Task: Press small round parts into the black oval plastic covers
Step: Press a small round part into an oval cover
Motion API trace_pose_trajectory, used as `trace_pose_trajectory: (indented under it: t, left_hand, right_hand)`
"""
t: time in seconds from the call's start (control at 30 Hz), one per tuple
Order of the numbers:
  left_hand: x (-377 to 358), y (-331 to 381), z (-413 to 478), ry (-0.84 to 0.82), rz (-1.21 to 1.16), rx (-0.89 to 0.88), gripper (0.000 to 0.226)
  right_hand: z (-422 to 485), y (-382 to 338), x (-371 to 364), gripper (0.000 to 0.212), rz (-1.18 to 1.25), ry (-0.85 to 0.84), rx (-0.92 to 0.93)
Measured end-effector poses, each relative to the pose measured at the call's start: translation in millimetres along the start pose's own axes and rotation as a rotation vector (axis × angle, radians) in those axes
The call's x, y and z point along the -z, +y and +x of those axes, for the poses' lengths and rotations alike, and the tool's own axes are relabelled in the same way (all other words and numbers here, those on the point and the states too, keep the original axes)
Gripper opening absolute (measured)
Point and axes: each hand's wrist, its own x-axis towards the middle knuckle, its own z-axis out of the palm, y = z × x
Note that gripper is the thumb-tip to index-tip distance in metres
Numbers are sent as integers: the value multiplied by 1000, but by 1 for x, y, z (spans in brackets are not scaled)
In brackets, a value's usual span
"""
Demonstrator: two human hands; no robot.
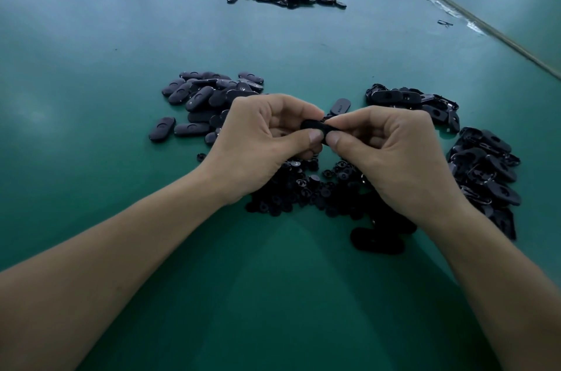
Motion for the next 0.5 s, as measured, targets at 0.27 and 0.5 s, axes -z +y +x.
trace_pose_trajectory:
  t: [0.27,0.5]
  left_hand:
    - [-2,-1,0,27,73,-30,23]
    - [-5,3,-2,79,135,-78,24]
  right_hand:
    - [0,-1,-2,13,-64,6,-33]
    - [1,-3,-2,13,-60,25,-49]
